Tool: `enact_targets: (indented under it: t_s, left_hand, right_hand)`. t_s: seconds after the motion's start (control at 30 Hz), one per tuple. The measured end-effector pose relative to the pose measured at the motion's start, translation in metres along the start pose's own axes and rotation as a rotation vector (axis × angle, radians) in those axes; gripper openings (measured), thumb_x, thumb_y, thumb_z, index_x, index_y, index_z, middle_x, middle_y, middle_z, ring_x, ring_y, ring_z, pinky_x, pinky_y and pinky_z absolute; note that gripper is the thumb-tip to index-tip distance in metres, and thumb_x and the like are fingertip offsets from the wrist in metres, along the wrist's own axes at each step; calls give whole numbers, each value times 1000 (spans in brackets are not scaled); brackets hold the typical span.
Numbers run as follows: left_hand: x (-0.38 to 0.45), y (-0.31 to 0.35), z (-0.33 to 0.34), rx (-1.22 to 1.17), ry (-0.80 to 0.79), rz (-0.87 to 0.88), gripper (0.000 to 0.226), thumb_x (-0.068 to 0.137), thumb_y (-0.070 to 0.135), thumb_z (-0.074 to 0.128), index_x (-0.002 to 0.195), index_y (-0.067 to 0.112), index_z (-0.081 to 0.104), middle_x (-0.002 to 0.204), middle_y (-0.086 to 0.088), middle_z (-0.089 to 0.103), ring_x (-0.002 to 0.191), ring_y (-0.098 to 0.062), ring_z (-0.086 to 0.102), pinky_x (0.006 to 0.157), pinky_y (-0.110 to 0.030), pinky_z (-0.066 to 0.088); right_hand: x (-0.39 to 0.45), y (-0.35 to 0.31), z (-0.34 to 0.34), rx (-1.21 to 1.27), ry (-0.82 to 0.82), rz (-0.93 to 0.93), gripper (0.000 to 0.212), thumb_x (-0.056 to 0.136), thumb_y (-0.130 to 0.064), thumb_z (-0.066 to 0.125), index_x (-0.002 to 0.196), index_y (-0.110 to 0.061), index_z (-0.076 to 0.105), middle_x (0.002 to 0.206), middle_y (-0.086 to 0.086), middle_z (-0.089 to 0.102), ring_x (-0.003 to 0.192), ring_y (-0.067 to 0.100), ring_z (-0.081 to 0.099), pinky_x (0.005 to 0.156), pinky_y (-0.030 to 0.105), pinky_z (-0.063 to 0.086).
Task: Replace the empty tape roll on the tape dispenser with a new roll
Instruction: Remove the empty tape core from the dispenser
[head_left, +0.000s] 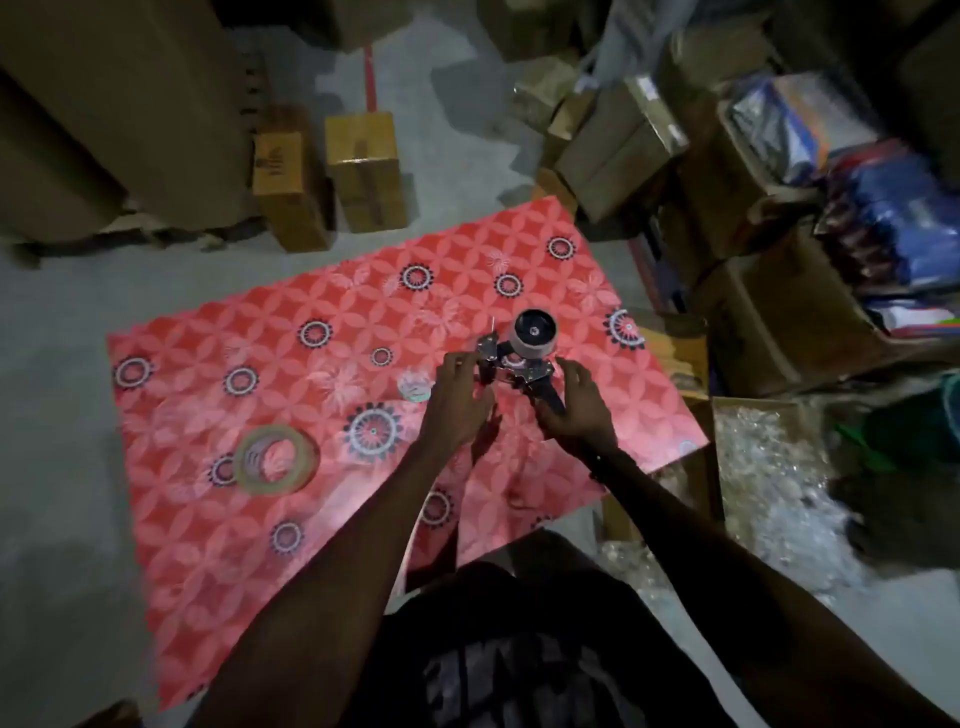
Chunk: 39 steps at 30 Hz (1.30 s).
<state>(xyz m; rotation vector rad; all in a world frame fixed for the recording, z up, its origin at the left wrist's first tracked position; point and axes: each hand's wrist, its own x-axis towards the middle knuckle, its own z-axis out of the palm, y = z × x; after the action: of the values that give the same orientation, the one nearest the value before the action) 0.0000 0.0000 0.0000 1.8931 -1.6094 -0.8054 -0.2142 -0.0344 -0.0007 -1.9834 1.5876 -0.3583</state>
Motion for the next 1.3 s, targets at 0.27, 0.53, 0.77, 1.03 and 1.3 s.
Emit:
enact_targets:
  t_s: [0.27,0.53,0.77,1.03,1.3]
  left_hand:
    - [23,4,29,100,-124,-41,54,95,18,67,147,13,50,142,-17,44,130,-37,49,104,-47,48]
    - [19,13,44,144,-102,-82,53,94,13,68,145,11,52,146,-16,41,127,-38,55,96,-52,56]
    - [4,16,48,68,36,-127,46,98,15,63,142,12,53,138,-14,44,110,-33,60,84,-46,59]
    - [26,23,46,-5,50,-207,65,94,7,66,154,8,41,154,-18,34,125,-34,55,96,-32,51]
    - [26,21,46,-109,108,-314,74,91,10,74,156,9,38,151,-18,32,115,-22,57,101,-21,44]
  right_hand:
    - [10,22,22,-63,-65,-4,74,93,-17,74,158,-11,40,149,18,53,127,39,56,98,48,55]
    - [33,53,12,-11,-130,-136,73,89,-1,72,156,-6,44,145,23,59,121,41,62,99,52,56]
    - [59,64,-1,232,-133,-12,69,85,-14,86,141,-1,48,116,14,73,94,25,71,77,30,55]
    - [81,49,9,532,-236,287,30,86,-45,81,100,-22,69,72,4,77,55,9,69,61,34,58]
    - [90,27,9,534,-192,345,69,73,-40,94,126,-13,59,100,2,77,84,18,71,80,40,60]
